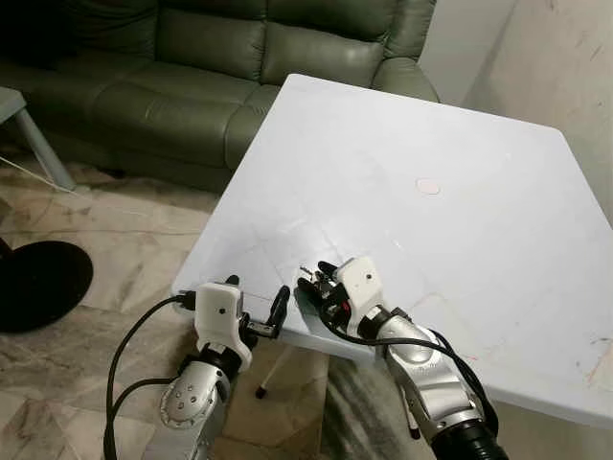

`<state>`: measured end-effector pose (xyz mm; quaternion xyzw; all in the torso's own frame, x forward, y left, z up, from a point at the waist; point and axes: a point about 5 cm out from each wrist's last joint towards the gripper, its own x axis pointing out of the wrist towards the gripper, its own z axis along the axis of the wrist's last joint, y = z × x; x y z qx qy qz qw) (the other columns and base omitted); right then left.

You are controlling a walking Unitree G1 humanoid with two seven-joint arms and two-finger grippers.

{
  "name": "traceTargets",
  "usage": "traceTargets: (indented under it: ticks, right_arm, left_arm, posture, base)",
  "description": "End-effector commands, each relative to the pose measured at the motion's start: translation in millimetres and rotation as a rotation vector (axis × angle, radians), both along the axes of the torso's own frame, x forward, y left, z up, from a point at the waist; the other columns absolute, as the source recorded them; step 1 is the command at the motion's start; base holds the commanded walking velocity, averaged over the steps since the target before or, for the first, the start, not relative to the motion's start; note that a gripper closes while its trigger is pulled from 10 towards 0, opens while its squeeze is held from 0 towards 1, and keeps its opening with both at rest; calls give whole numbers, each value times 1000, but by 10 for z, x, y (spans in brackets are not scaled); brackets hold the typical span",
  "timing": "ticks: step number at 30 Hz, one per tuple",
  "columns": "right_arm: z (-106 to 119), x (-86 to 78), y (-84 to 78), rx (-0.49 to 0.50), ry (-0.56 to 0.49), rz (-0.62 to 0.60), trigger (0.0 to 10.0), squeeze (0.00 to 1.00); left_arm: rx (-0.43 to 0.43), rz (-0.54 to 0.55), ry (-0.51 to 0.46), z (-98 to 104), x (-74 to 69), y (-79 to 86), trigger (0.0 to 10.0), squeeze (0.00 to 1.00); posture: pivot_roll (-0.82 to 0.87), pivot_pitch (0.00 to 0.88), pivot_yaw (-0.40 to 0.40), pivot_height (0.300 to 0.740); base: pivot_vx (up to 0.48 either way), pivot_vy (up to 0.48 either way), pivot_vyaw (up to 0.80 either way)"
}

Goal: Hang keys on a hook

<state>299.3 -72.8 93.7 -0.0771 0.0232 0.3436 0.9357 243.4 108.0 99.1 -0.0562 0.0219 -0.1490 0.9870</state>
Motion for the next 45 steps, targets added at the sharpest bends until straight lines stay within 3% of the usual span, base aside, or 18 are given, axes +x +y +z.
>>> traceTargets:
  ticks: [1,2,3,4,5,6,33,37,42,43,45]
  right_arm:
    - [-13,22,-27,-21,8,-16,10000,0]
    - [-17,22,-30,-25,9,-17,6863,0]
    - [-17,22,-33,-30,6,-18,6235,0]
    - [-9,25,-38,-32,-7,-25,4627,0]
    - [-3,26,-42,-32,-17,-30,4627,0]
    - [14,28,-47,-35,-37,-36,0,0]
    - [33,44,-40,-30,-69,-55,0,0]
    - [185,93,-96,127,-89,-104,0,0]
    - [208,153,-135,191,-33,-134,0,0]
    - [213,170,-145,249,20,-125,0,0]
    - [285,210,-190,281,-4,-158,0,0]
  left_arm:
    - [10,-2,53,-90,-37,-12,10000,0]
    - [9,-1,53,-89,-38,-14,10000,0]
    - [10,0,52,-89,-38,-15,10000,0]
    - [9,0,53,-90,-37,-15,10000,0]
    - [9,1,53,-91,-37,-15,10000,0]
    - [8,1,53,-93,-39,-15,10000,0]
    - [10,8,54,-95,-37,-22,10000,0]
    - [9,11,52,-90,-20,-20,10000,0]
    - [6,11,50,-86,-12,-27,10000,0]
    - [6,10,49,-86,-9,-31,10000,0]
    - [6,8,47,-83,-1,-37,10000,0]
  posture:
    - [76,136,-143,740]
    - [76,136,-144,740]
    - [76,136,-144,740]
    - [76,136,-144,740]
    - [76,136,-144,740]
    - [77,136,-144,740]
    - [78,134,-143,740]
    - [76,132,-144,740]
    - [75,129,-142,740]
    - [75,129,-142,740]
    - [74,121,-139,740]
  base:
    - [0,0,0]
    - [0,0,0]
    - [0,0,0]
    - [0,0,0]
    - [0,0,0]
    - [0,0,0]
    - [0,0,0]
    - [0,0,0]
    - [0,0,0]
    - [0,0,0]
    - [0,0,0]
